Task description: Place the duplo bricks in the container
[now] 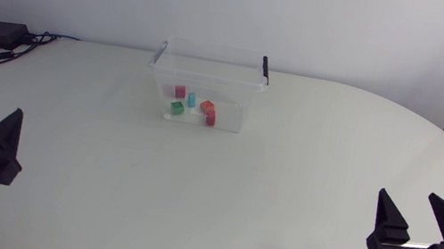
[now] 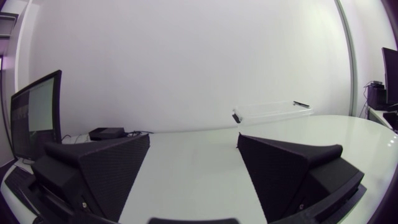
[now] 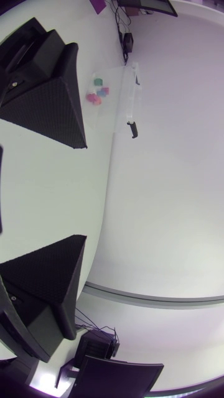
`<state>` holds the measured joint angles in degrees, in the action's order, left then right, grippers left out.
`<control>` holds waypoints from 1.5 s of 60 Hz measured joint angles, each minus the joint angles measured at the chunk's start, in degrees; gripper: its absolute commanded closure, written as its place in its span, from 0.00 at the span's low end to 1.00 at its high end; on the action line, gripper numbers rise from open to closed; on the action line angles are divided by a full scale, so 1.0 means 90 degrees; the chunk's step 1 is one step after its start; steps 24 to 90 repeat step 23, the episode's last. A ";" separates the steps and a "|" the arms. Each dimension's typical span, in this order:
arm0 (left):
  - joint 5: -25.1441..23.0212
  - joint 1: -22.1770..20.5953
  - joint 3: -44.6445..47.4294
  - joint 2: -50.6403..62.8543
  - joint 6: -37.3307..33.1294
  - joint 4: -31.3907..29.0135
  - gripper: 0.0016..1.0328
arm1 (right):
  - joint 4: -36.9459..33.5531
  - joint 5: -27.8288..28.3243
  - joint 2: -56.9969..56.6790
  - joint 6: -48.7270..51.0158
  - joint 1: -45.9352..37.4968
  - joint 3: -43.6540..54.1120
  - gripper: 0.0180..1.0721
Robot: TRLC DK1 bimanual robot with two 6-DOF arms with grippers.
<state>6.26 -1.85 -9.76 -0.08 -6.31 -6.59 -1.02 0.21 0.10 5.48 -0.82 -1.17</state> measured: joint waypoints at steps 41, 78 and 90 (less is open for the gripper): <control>-0.0651 0.0158 0.0957 0.0007 0.0542 0.0634 0.04 | 0.0000 -0.0005 0.0000 -0.0444 0.0044 0.0000 0.05; -0.0651 0.0158 0.0957 0.0007 0.0542 0.0634 0.04 | 0.0000 -0.0005 0.0000 -0.0444 0.0044 0.0000 0.05; -0.0651 0.0158 0.0957 0.0007 0.0542 0.0634 0.04 | 0.0000 -0.0005 0.0000 -0.0444 0.0044 0.0000 0.05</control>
